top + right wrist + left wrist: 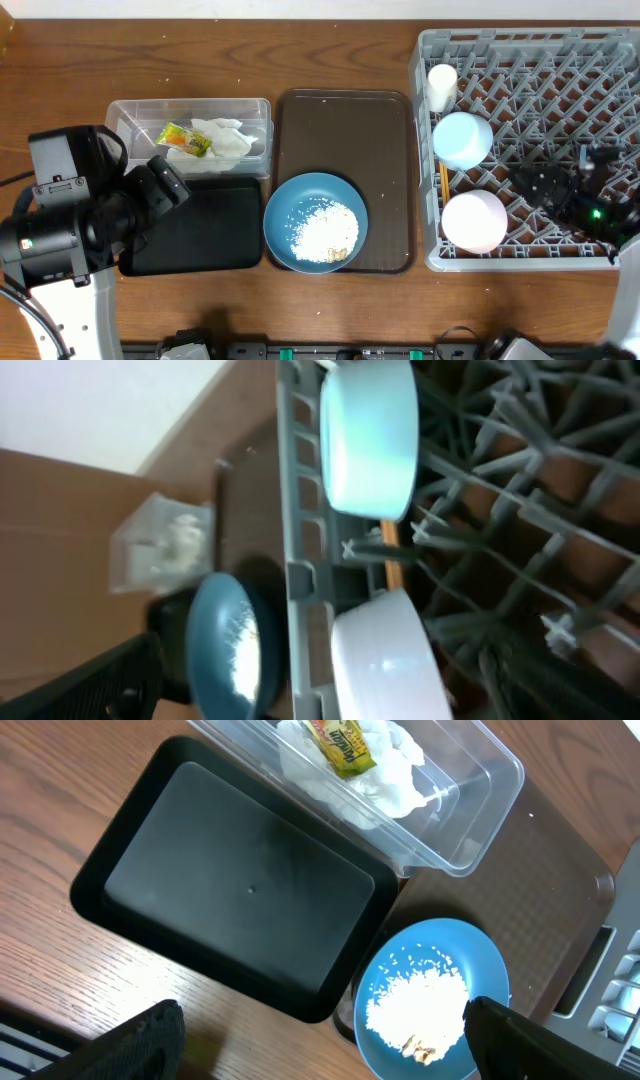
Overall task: Sort waste into correct bins and load items into the dishwasher rack
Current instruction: 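Withdraw the right gripper up and park it over the rack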
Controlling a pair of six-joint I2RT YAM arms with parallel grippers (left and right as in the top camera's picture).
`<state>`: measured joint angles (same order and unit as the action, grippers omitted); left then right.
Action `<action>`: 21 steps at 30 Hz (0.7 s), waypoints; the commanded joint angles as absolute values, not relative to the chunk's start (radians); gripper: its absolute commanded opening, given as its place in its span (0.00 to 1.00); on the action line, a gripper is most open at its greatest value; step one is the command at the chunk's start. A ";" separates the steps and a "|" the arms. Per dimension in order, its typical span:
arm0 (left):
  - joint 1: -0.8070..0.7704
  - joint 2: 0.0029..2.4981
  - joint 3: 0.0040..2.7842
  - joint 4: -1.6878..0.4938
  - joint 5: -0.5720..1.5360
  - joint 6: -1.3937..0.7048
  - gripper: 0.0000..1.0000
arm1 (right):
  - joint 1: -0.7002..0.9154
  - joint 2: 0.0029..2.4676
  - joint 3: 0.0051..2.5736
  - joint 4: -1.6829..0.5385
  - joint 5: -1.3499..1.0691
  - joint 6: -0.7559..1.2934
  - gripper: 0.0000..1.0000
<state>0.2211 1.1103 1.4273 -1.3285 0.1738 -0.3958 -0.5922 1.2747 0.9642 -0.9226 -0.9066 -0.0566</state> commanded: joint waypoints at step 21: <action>0.226 1.111 1.444 -1.331 0.165 -0.398 0.92 | 0.135 1.327 1.256 -0.958 -0.061 0.123 0.99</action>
